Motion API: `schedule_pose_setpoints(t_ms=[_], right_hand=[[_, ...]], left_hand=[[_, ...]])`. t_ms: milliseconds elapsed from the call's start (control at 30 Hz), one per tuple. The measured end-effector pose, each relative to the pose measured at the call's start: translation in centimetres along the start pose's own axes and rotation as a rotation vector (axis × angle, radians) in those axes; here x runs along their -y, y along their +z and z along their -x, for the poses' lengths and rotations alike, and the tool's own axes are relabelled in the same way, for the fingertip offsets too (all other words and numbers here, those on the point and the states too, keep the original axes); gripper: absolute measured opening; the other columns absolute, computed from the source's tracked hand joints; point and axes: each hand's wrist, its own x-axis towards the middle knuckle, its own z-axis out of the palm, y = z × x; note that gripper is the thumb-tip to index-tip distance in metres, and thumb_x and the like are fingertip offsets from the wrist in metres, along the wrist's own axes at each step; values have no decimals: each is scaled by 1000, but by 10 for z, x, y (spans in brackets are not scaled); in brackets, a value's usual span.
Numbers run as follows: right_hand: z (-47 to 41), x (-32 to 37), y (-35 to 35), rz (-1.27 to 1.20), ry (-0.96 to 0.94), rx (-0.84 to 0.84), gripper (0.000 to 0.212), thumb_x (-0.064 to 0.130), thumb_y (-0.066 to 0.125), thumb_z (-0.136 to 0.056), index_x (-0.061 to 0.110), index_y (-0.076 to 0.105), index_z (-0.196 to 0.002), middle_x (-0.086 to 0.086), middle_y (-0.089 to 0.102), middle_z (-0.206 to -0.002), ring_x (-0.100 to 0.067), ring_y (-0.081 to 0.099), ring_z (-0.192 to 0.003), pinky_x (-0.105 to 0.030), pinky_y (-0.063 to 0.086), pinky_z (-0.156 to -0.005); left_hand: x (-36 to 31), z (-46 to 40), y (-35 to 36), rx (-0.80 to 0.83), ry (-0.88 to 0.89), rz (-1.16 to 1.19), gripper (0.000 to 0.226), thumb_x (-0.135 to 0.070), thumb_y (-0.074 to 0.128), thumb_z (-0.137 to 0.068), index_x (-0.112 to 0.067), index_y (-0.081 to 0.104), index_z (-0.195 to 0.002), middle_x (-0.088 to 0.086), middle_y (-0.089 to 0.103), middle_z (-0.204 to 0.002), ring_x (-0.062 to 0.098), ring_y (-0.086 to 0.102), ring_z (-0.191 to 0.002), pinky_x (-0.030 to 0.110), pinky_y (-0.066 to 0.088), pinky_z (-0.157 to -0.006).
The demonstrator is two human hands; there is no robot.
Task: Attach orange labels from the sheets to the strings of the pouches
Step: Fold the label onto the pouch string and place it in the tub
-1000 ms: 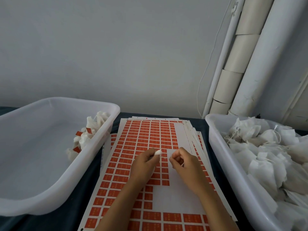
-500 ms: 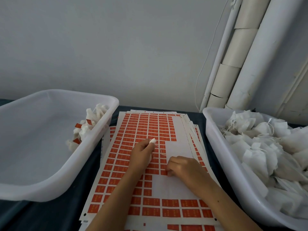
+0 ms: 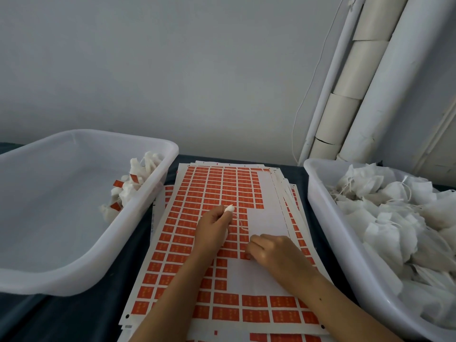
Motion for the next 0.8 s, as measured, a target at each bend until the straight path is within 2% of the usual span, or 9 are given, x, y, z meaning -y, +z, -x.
schedule_pose_setpoints(t_ms=[67, 133, 200, 267, 367, 500, 633, 700, 800], right_hand=[[-1, -2, -4, -35, 3, 55, 32, 28, 86, -62, 18, 74, -91, 7, 73, -83, -7, 69, -64, -15, 54, -65], [-3, -2, -7, -69, 6, 150, 29, 23, 68, -84, 13, 67, -111, 0, 70, -104, -14, 69, -85, -21, 52, -82], [-4, -3, -4, -43, 9, 161, 32, 22, 57, -92, 11, 59, -122, -4, 65, -116, -18, 66, -96, -25, 48, -91], [-4, 0, -5, -25, 6, 152, 32, 23, 70, -83, 13, 65, -113, -1, 70, -105, -15, 69, -84, -23, 53, -81], [-2, 3, 0, 22, -6, 49, 43, 31, 91, -51, 18, 75, -89, 7, 73, -79, -8, 67, -59, -16, 55, -59], [0, 4, 7, 82, -14, 0, 47, 33, 92, -44, 18, 76, -85, 7, 72, -75, -7, 67, -57, -16, 55, -56], [0, 4, 7, 75, -5, -25, 48, 33, 93, -42, 17, 76, -84, 7, 72, -74, -7, 67, -56, -16, 54, -56], [2, 2, 5, 18, 8, 1, 43, 31, 90, -52, 18, 75, -90, 7, 73, -81, -7, 68, -64, -16, 55, -63], [6, -4, 0, -103, 36, 70, 32, 28, 66, -86, 15, 65, -115, 2, 68, -111, -12, 68, -93, -22, 51, -88]], left_hand=[[0, 0, -1, -1, -5, -2, 37, -32, 48, -97, -24, 59, -63, -8, 65, -60, 8, 64, -59, 14, 52, -59], [1, 0, -1, -1, -4, -3, 36, -33, 48, -97, -24, 59, -63, -6, 66, -62, 9, 65, -61, 15, 53, -61], [2, 0, -1, 2, 1, 3, 37, -32, 48, -97, -24, 59, -63, -7, 65, -61, 8, 65, -60, 15, 52, -59], [1, 0, -1, 7, -1, 15, 37, -32, 48, -97, -24, 59, -63, -11, 65, -59, 3, 64, -57, 11, 48, -54], [2, -1, -1, -1, 2, 17, 37, -32, 48, -97, -24, 60, -63, -9, 66, -61, 5, 65, -58, 12, 49, -55], [2, -1, 0, -2, 1, 21, 36, -33, 48, -97, -21, 61, -65, 1, 67, -68, 16, 67, -65, 21, 54, -64], [0, 0, -1, 3, -9, 16, 37, -32, 48, -97, -22, 60, -63, -6, 65, -60, 8, 64, -58, 16, 52, -59], [0, 0, -1, 4, -17, 15, 37, -31, 48, -97, -21, 60, -63, -5, 64, -60, 11, 64, -60, 21, 53, -64], [-1, 0, -2, 8, -18, 16, 37, -32, 48, -97, -20, 59, -63, -4, 62, -59, 14, 62, -61, 27, 54, -69]])
